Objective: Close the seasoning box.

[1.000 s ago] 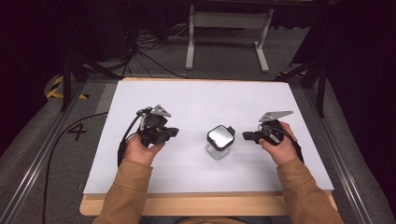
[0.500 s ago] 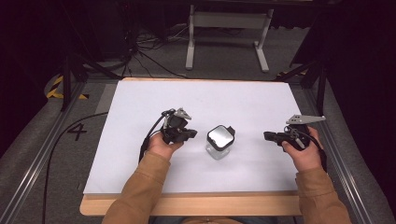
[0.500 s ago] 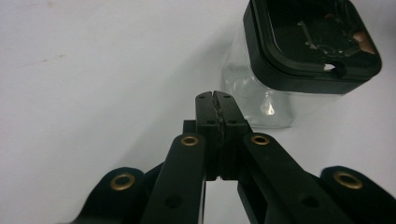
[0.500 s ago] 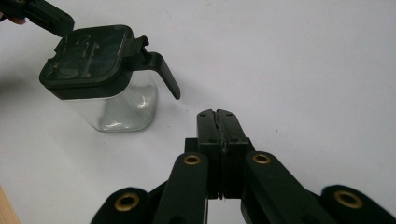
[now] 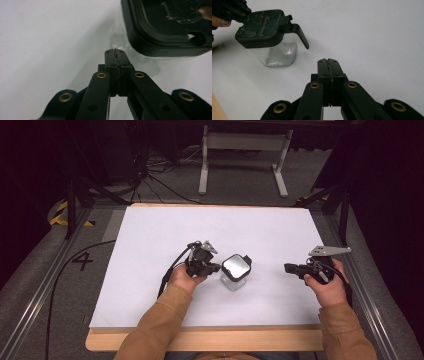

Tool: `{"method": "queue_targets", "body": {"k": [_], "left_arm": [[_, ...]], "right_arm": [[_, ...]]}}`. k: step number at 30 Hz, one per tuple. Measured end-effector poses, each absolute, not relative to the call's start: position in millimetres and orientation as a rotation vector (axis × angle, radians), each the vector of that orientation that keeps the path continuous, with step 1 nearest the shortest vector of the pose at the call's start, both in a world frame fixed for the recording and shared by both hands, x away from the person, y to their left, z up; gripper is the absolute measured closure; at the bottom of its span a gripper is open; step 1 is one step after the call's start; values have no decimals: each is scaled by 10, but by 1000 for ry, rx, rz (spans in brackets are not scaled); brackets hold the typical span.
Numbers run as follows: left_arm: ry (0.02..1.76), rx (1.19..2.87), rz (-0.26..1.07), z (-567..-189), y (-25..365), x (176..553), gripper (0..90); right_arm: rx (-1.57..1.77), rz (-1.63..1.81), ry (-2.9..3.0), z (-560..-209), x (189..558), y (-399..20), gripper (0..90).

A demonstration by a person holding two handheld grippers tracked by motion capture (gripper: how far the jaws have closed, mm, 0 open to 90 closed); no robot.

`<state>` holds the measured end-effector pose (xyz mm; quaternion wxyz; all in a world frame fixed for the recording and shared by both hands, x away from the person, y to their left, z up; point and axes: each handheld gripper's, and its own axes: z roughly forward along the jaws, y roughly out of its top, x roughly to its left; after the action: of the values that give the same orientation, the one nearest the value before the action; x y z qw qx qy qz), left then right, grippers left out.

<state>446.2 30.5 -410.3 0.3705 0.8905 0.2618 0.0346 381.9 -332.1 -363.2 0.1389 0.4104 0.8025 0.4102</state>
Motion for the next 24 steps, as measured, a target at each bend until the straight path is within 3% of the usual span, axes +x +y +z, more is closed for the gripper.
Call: {"method": "queue_targets", "body": {"k": [24], "left_arm": [[532, 2493, -108, -4062, 82, 4198, 900]], "right_arm": [[1146, 1227, 2330, -3572, 3878, -3241, 900]]}}
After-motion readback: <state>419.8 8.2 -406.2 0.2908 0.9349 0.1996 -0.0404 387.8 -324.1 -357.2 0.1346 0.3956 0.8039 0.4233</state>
